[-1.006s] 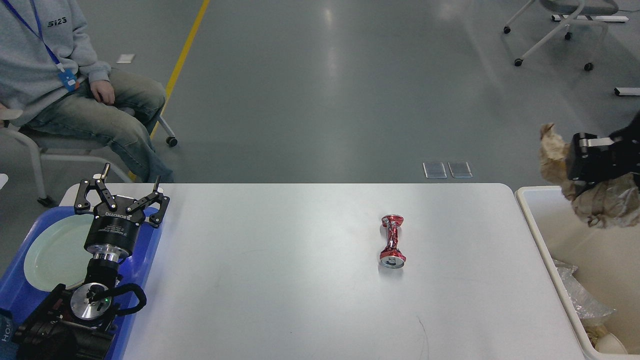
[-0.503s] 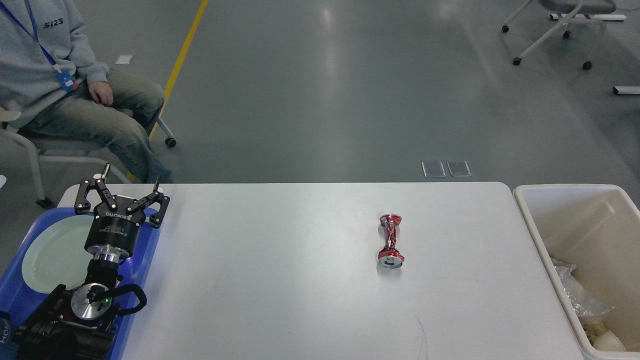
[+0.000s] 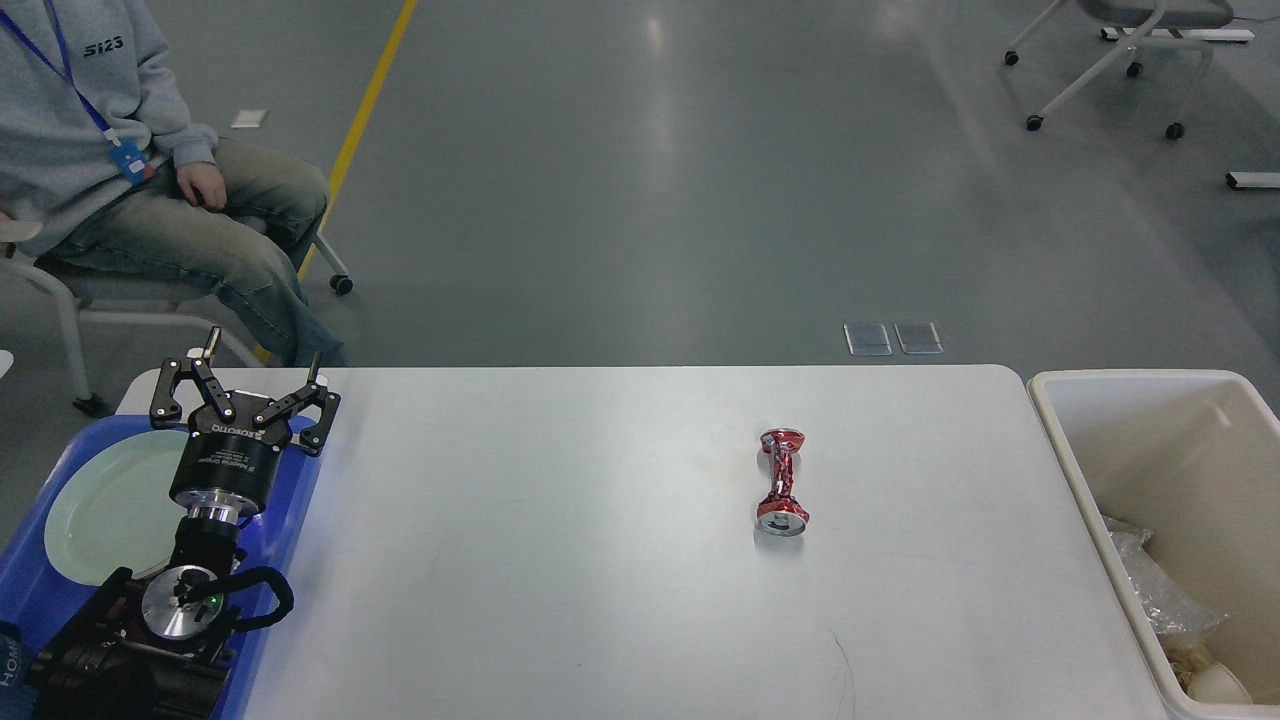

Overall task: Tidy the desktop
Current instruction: 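Carry the paper ball into the white bin and release, then raise the right gripper and move it toward the red can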

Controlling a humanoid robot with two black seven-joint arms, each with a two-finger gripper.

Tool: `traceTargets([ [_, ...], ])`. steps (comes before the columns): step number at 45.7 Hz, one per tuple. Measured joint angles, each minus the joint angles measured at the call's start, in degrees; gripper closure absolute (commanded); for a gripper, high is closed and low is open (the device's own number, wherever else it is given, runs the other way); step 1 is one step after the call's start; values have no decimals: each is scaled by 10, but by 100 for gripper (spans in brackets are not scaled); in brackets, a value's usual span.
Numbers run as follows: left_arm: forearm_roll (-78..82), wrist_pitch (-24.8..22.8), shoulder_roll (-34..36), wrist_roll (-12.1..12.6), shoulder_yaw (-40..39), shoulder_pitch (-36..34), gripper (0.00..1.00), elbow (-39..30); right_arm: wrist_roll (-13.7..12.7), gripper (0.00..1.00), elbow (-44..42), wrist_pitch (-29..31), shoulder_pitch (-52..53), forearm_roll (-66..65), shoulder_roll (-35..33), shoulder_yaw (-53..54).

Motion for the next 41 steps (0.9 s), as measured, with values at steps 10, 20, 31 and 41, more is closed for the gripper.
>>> traceTargets([
  [10, 0, 0, 0, 0, 0, 0, 4, 0, 0, 100, -108, -61, -85, 0, 121, 10],
  [20, 0, 0, 0, 0, 0, 0, 4, 0, -1, 100, -110, -74, -104, 1, 147, 13],
  [31, 0, 0, 1, 0, 0, 0, 4, 0, -3, 16, -107, -74, -110, 1, 150, 10],
  [41, 0, 0, 1, 0, 0, 0, 4, 0, -3, 0, -105, -74, -115, 2, 162, 10],
])
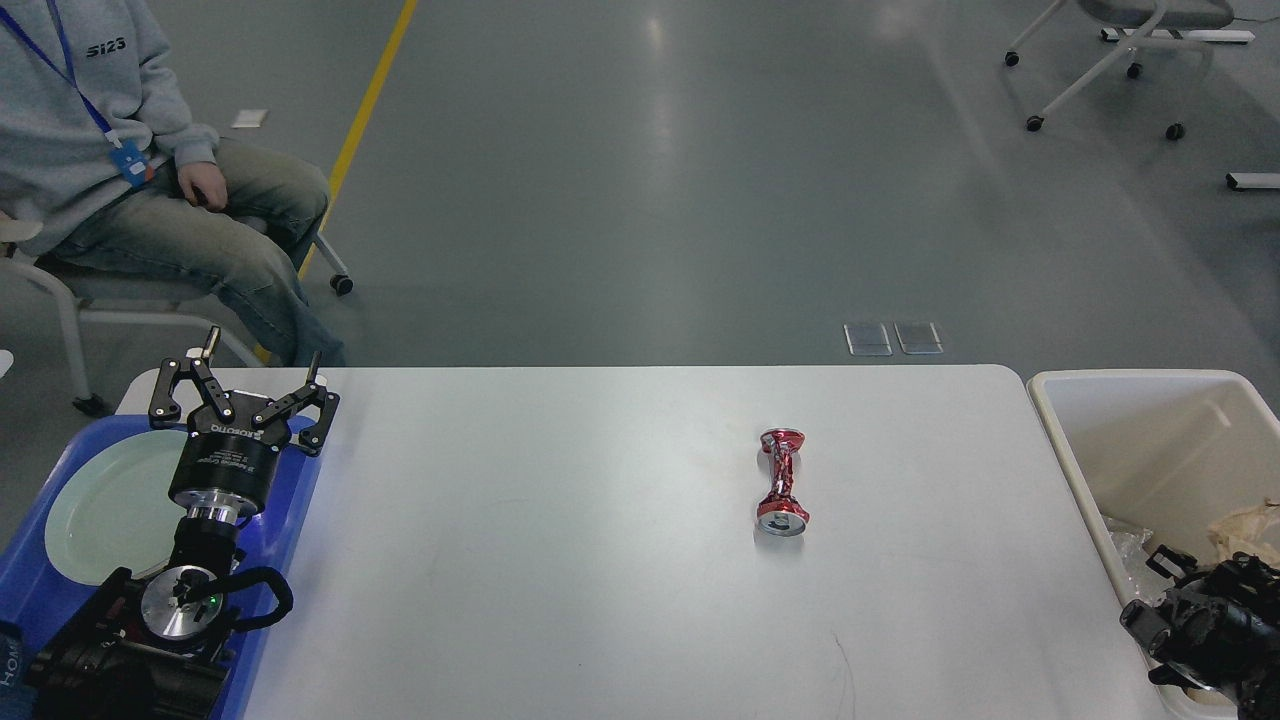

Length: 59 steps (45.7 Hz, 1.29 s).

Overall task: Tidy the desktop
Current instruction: 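Raise the right gripper and move it toward the red can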

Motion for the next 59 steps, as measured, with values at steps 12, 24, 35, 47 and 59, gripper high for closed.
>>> traceTargets([
  [12, 0, 0, -1, 0, 0, 0, 4, 0, 2, 0, 15, 10, 4, -7, -2, 1],
  [24, 0, 0, 0, 0, 0, 0, 4, 0, 3, 0, 18, 39, 12, -8, -16, -1],
  [35, 0, 0, -1, 0, 0, 0, 4, 0, -1, 0, 103, 181, 119, -33, -96, -9],
  [47, 0, 0, 0, 0, 0, 0, 4, 0, -2, 0, 212, 467, 327, -148, -153, -41],
  [59, 0, 0, 0, 0, 0, 0, 4, 0, -2, 0, 444, 585, 615, -111, -158, -213],
])
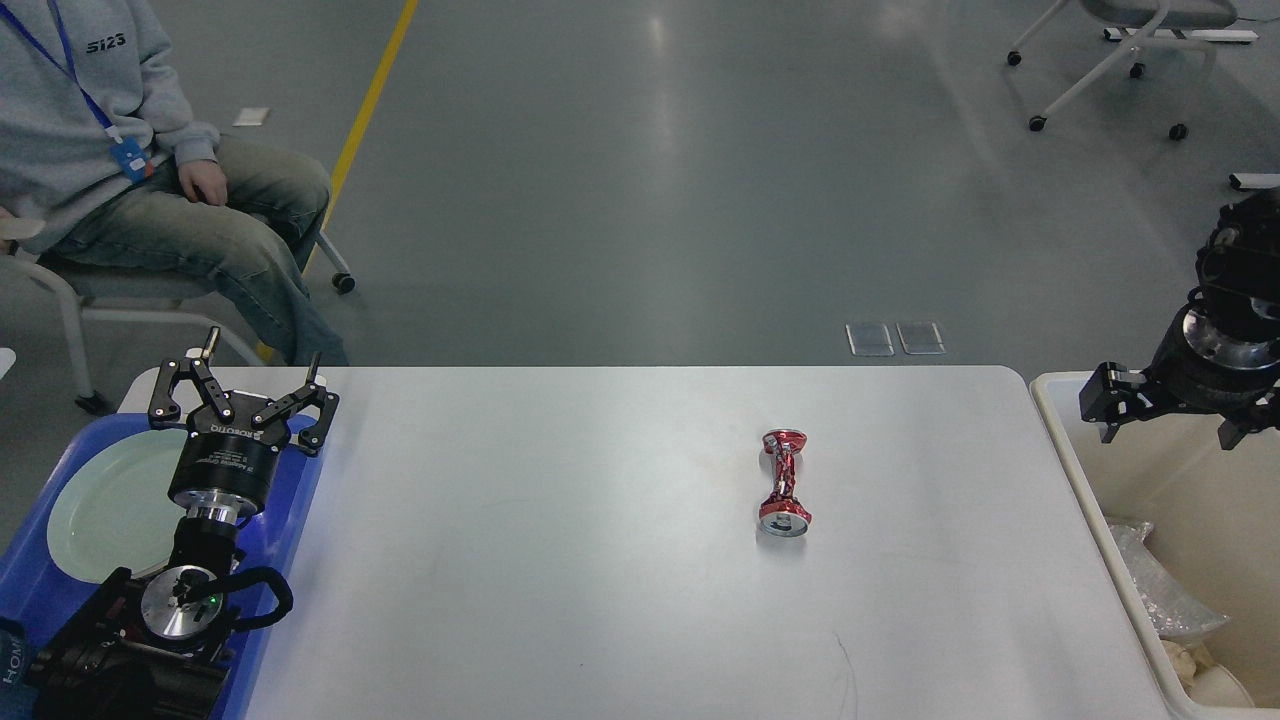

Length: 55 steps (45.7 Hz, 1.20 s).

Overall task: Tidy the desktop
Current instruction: 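Raise the right gripper and move it toward the red can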

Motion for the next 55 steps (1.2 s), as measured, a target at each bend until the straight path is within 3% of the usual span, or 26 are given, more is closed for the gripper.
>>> traceTargets([
  [15, 0, 0, -1, 0, 0, 0, 4, 0, 5, 0, 299, 16, 396, 188, 44, -161],
  [26, 0, 0, -1, 0, 0, 0, 4, 0, 13, 1, 413, 9, 550, 227, 75, -174],
  [39, 0, 0, -1, 0, 0, 0, 4, 0, 84, 0, 463, -34, 589, 230, 154, -172],
  [55, 0, 0, 0, 0, 0, 0, 4, 0, 84, 0, 441, -37, 556, 222, 157, -166],
])
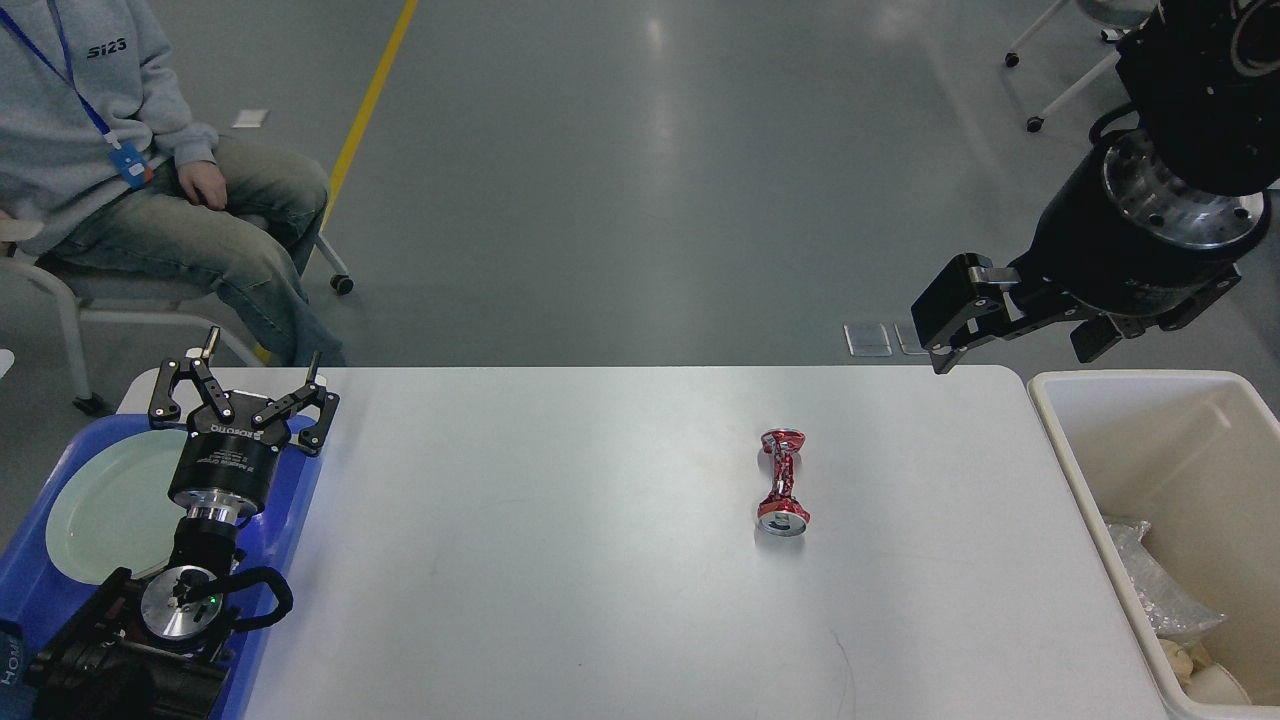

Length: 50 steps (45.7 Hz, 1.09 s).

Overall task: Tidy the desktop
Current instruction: 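Raise the right gripper and move it toward the red can, then grasp the red crushed can with the right gripper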

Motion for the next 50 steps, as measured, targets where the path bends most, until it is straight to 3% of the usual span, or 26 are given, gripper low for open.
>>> traceTargets([
  [7, 0, 0, 0, 0, 0, 0, 4, 0, -1, 0, -48, -59, -87, 2, -3, 34],
  [19, 0, 0, 0, 0, 0, 0, 4, 0, -2, 0, -125, -278, -343, -8, 48, 116],
  [23, 0, 0, 0, 0, 0, 0, 4, -1, -2, 0, -183, -314, -421, -10, 83, 119],
  [37, 0, 0, 0, 0, 0, 0, 4, 0, 2, 0, -499, -330, -707, -16, 190, 162],
  [50, 0, 0, 0, 0, 0, 0, 4, 0, 0, 0, -682, -349, -841, -24, 266, 177],
])
